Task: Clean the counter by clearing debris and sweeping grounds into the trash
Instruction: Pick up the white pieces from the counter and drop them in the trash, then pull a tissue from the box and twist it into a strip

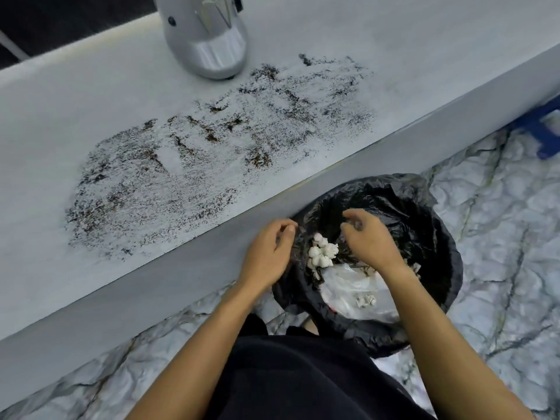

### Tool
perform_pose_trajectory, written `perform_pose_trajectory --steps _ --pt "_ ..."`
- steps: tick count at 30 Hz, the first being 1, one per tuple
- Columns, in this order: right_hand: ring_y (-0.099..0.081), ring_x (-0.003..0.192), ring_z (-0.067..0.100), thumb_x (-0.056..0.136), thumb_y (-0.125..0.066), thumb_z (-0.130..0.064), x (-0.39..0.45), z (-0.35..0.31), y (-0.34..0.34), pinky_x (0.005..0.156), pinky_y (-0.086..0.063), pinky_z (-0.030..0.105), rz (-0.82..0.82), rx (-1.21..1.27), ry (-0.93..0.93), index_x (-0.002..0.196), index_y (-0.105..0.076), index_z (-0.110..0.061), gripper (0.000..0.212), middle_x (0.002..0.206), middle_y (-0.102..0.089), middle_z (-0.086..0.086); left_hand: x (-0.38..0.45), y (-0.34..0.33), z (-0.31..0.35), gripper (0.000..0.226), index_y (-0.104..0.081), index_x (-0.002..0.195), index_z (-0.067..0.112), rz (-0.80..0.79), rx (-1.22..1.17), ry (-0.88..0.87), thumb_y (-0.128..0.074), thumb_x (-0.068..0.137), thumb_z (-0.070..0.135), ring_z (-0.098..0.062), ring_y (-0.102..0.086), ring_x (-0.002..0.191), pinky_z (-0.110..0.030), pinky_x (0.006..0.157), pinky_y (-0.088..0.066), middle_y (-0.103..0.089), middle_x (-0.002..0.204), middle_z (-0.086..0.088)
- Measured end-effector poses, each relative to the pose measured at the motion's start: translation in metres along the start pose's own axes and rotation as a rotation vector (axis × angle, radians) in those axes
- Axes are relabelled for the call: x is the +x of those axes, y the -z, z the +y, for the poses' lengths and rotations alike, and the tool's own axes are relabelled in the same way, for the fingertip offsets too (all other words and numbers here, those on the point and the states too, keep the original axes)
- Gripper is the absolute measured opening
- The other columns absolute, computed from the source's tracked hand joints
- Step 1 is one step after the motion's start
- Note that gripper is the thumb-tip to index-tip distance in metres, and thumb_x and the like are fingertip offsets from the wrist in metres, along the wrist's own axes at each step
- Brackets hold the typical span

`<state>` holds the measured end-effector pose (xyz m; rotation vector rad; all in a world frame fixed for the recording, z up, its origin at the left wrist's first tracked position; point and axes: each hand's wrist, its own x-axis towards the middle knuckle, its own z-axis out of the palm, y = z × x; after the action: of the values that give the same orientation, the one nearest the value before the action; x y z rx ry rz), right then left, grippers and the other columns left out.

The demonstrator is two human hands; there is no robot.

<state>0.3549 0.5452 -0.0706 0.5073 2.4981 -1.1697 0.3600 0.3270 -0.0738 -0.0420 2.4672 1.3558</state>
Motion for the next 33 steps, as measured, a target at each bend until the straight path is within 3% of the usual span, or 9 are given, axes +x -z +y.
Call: perform_pose_trajectory --steps 2,5,11,15,17,21,24,28,33 --pt "-0.059 0.107 0.01 0.098 -0.053 -0.03 -0.007 -0.027 -0.003 0.093 -0.05 0.035 0.016 0.031 0.105 0.135 -0.054 -0.024 0.038 0.127 -0.062 -0.006 -0.013 0.027 0.001 0.022 -0.062 0.114 0.04 0.051 -0.008 -0.017 -0.046 0.1 0.045 0.01 -0.058 0.094 -0.018 0.077 -0.048 -0.065 0.105 0.022" --pt "-0.06 0.103 0.007 0.099 -0.053 -0.029 -0.018 -0.075 -0.02 0.086 -0.051 0.033 -0.014 0.061 0.238 0.131 -0.056 -0.026 0.033 0.121 -0.063 -0.01 -0.027 0.071 -0.001 0.018 -0.062 0.113 0.039 0.164 -0.044 -0.035 -0.05 0.1 0.041 0.008 -0.056 0.078 -0.011 0.064 -0.04 -0.063 0.104 0.022" --pt "-0.057 0.111 0.009 0.099 -0.053 -0.031 -0.028 -0.176 -0.088 0.086 -0.047 0.029 -0.14 0.041 0.455 0.132 -0.054 -0.031 0.032 0.128 -0.058 -0.016 -0.048 0.167 -0.036 0.02 -0.061 0.116 0.038 0.464 -0.101 -0.034 -0.052 0.099 0.042 -0.005 -0.058 0.089 -0.014 0.064 -0.04 -0.062 0.111 0.021" --pt "-0.058 0.111 0.009 0.1 -0.054 -0.033 -0.039 -0.239 -0.15 0.087 -0.05 0.031 -0.205 0.026 0.558 0.133 -0.053 -0.03 0.033 0.131 -0.057 -0.015 -0.069 0.248 -0.088 0.023 -0.06 0.119 0.037 0.629 -0.008 -0.021 -0.052 0.099 0.041 0.001 -0.054 0.113 -0.014 0.078 -0.046 -0.059 0.12 0.024" --pt "-0.057 0.113 0.009 0.1 -0.053 -0.034 -0.047 -0.268 -0.185 0.089 -0.05 0.033 -0.237 0.011 0.578 0.135 -0.052 -0.032 0.035 0.134 -0.055 -0.016 -0.084 0.294 -0.122 0.024 -0.058 0.122 0.036 0.749 0.054 0.011 -0.054 0.098 0.039 -0.001 -0.051 0.119 -0.026 0.092 -0.048 -0.057 0.124 0.022" --pt "-0.056 0.114 0.008 0.099 -0.054 -0.034 -0.066 -0.322 -0.263 0.09 -0.05 0.03 -0.287 -0.044 0.648 0.134 -0.053 -0.032 0.035 0.133 -0.056 -0.015 -0.116 0.384 -0.201 0.05 -0.048 0.135 0.027 0.984 0.213 0.109 -0.066 0.089 0.037 -0.013 -0.042 0.13 -0.03 0.107 -0.036 -0.048 0.14 0.007" --pt "-0.055 0.117 0.009 0.099 -0.055 -0.031 -0.079 -0.364 -0.317 0.093 -0.047 0.028 -0.32 -0.089 0.718 0.135 -0.054 -0.03 0.036 0.135 -0.056 -0.011 -0.127 0.441 -0.253 0.084 -0.029 0.148 0.026 0.899 0.304 0.271 -0.069 0.081 0.056 -0.019 -0.019 0.146 -0.042 0.113 -0.027 -0.019 0.16 0.002" --pt "-0.055 0.118 0.009 0.098 -0.053 -0.03 -0.094 -0.416 -0.375 0.095 -0.047 0.03 -0.351 -0.154 0.802 0.133 -0.055 -0.029 0.035 0.135 -0.055 -0.009 -0.109 0.492 -0.284 0.11 -0.008 0.153 0.034 0.682 0.401 0.307 -0.065 0.069 0.077 -0.02 0.002 0.151 -0.056 0.113 -0.021 0.011 0.163 0.009" --pt "-0.056 0.113 0.017 0.098 -0.05 -0.033 -0.089 -0.469 -0.434 0.09 -0.05 0.036 -0.356 -0.281 0.868 0.129 -0.058 -0.03 0.032 0.128 -0.056 -0.002 -0.071 0.512 -0.301 0.11 -0.003 0.154 0.034 0.51 0.494 0.271 -0.045 0.068 0.089 -0.022 0.005 0.151 -0.054 0.114 -0.017 0.014 0.163 0.008"
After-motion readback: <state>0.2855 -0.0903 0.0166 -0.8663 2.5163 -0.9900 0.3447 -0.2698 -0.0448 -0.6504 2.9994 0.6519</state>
